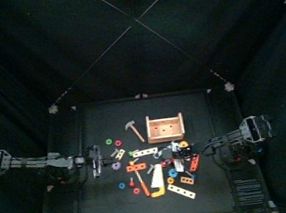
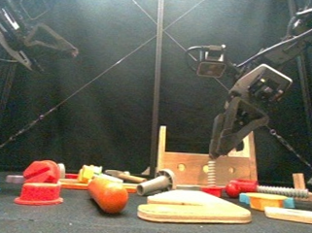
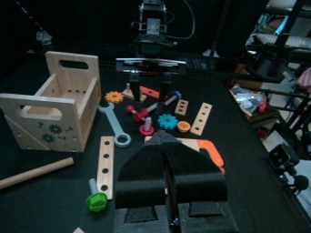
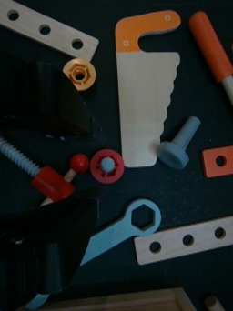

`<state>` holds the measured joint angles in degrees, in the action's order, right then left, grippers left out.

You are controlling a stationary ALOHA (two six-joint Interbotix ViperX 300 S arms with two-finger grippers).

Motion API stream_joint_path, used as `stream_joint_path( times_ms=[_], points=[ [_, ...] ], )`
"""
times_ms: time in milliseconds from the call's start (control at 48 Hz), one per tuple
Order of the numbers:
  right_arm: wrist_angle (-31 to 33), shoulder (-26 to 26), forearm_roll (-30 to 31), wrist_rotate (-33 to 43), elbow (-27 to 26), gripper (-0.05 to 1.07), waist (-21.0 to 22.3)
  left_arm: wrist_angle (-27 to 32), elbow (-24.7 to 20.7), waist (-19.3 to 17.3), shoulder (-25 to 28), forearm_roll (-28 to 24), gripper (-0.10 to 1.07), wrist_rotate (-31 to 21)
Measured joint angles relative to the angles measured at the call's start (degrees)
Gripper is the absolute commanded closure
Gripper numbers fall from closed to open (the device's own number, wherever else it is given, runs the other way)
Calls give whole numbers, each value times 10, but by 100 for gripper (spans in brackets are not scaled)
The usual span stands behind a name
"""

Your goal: Grab red screw

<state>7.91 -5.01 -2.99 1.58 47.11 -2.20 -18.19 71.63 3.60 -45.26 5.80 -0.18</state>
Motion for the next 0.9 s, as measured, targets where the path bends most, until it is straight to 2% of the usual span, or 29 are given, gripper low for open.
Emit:
stream_joint_path(
  times_ms=[229,500,896],
  points=[
    [4,35,20,0,-22,22,-5,-1,1,0,0,1,99,0],
    [6,40,24,0,-26,24,-5,-1,1,0,0,0,99,0],
    [15,56,41,0,-26,40,-5,0,1,0,-1,1,99,0]
  ],
)
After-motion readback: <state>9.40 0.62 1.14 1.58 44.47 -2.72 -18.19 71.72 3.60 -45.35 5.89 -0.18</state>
